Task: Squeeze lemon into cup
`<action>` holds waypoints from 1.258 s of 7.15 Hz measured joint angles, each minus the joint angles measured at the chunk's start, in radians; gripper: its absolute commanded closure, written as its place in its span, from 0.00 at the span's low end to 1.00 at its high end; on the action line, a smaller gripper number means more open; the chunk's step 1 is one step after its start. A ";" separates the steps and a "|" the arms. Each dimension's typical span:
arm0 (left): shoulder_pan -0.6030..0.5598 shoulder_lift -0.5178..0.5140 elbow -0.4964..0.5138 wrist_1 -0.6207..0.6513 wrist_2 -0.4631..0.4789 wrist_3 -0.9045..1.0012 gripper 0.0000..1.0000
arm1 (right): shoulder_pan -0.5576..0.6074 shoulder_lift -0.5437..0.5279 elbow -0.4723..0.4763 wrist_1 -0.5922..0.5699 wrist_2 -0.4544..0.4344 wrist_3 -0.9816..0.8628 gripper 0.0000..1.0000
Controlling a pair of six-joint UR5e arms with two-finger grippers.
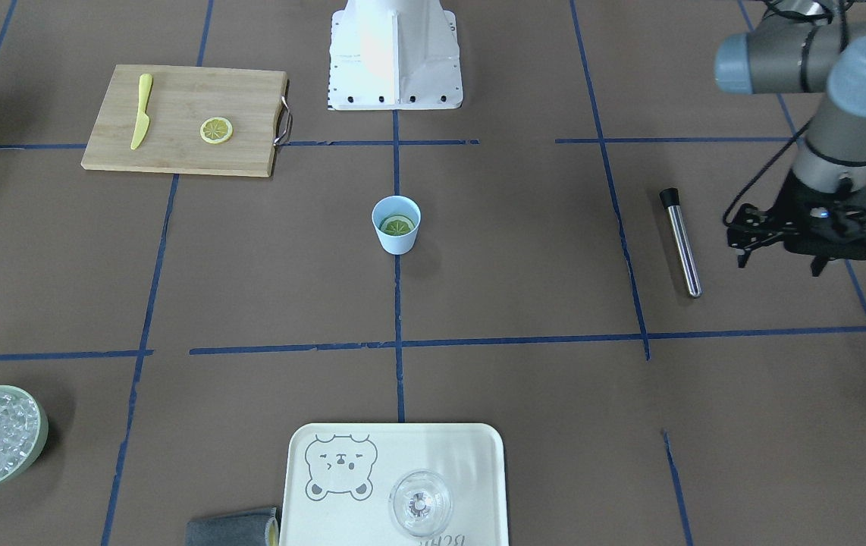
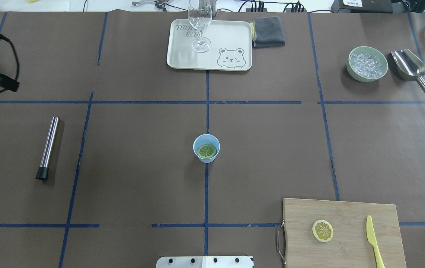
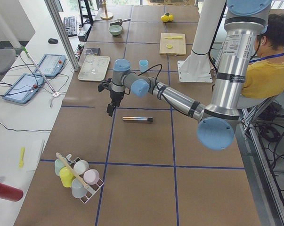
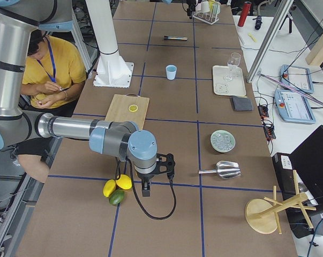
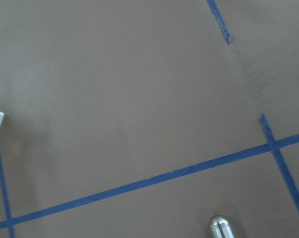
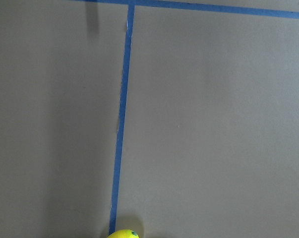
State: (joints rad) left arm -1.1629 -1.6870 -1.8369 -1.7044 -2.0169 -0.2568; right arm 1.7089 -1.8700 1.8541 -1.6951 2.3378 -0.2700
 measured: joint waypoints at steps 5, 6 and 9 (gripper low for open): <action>-0.380 0.286 0.141 0.027 -0.308 0.466 0.00 | 0.000 0.001 0.000 0.001 0.003 -0.002 0.00; -0.407 0.299 0.152 0.051 -0.299 0.478 0.00 | 0.000 0.001 0.001 0.002 0.003 -0.002 0.00; -0.459 0.271 0.147 0.130 -0.288 0.450 0.00 | 0.000 0.002 0.010 0.003 0.005 0.000 0.00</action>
State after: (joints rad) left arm -1.6216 -1.4158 -1.6902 -1.5748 -2.3046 0.1929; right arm 1.7085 -1.8684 1.8646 -1.6920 2.3423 -0.2696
